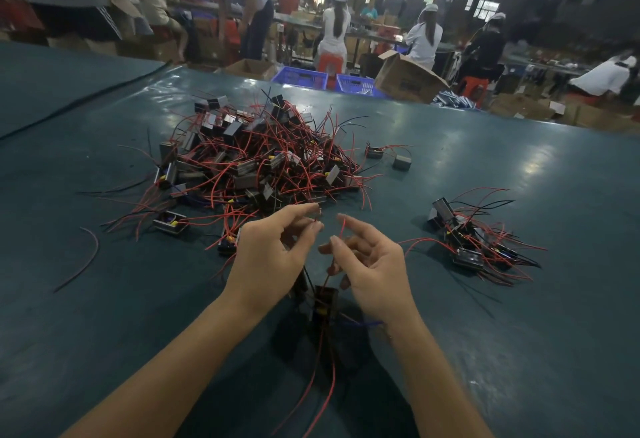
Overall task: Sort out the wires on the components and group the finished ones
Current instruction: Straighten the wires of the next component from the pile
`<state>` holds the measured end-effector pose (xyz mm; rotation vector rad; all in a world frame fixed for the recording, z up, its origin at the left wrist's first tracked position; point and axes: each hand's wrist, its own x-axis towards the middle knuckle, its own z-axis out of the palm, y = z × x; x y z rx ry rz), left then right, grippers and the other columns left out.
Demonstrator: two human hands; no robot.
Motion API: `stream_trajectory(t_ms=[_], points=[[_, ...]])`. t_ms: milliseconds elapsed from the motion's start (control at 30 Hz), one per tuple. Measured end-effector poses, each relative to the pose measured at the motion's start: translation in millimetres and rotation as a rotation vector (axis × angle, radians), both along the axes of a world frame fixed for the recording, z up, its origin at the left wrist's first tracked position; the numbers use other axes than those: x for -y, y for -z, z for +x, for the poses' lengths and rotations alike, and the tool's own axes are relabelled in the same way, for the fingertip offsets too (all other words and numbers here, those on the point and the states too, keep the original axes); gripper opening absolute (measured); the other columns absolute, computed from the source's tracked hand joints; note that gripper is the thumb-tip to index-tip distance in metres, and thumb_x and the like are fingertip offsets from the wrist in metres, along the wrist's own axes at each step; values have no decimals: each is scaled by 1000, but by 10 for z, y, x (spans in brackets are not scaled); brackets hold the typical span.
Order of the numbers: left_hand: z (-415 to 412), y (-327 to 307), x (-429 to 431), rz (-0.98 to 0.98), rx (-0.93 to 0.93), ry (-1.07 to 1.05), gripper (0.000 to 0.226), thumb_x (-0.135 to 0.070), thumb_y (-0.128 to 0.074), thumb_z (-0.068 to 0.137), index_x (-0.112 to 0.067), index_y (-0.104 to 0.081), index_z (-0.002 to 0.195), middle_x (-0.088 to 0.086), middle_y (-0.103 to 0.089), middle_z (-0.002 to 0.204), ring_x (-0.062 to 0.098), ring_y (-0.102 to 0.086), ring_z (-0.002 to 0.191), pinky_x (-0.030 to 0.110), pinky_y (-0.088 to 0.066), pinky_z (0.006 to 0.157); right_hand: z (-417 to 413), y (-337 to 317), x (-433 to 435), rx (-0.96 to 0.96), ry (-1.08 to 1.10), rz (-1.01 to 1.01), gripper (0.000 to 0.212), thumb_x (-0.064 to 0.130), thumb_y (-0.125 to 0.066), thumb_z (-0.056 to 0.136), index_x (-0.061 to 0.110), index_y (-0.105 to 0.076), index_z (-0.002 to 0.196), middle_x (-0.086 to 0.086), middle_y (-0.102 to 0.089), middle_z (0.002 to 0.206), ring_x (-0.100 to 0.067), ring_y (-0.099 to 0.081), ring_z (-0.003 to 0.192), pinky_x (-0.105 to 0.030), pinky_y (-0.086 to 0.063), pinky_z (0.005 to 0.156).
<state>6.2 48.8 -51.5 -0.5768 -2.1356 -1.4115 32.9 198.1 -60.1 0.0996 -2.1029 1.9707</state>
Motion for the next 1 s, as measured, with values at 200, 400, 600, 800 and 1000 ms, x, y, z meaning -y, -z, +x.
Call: stream_trajectory(t_ms=[200, 400, 600, 800, 1000], points=[[37, -47, 3, -48, -93, 24, 21, -7, -72, 87, -8, -73, 108, -8, -73, 89, 1, -69, 78, 22, -57, 71, 46, -45, 44, -142, 56, 38, 17, 9, -65, 91, 23, -68, 101, -1, -71, 77, -9, -63, 60, -18, -49, 54], [56, -55, -16, -18, -35, 95, 22, -6, -66, 90, -10, -72, 111, -7, -73, 89, 0, -69, 78, 16, -55, 72, 57, -42, 77, -267, 90, 110, 29, 6, -68, 89, 30, -69, 106, 20, -69, 80, 0, -65, 66, -10, -47, 54], [44, -73, -15, 124, 143, 133, 13, -10, -67, 90, -14, -75, 99, -9, -75, 84, 3, -71, 78, 14, -54, 71, 38, -1, 86, -308, 80, 160, 37, 4, -70, 87, 31, -66, 111, 24, -69, 85, 0, -66, 72, -9, -49, 63], [50, -83, -22, 179, 211, 150, 10, -21, -65, 92, -16, -73, 88, -4, -73, 74, 11, -71, 69, 30, -59, 67, 40, 7, 92, -301, 66, 183, 34, 4, -71, 87, 21, -69, 116, 21, -68, 78, -1, -64, 63, -8, -45, 54], [54, -106, -28, 225, 261, 178, 11, -29, -69, 86, -20, -71, 80, -3, -72, 69, 11, -69, 62, 19, -53, 58, 72, -37, 116, -331, 50, 217, 39, 12, -71, 87, 43, -64, 109, 14, -66, 77, -9, -60, 57, -16, -44, 46]])
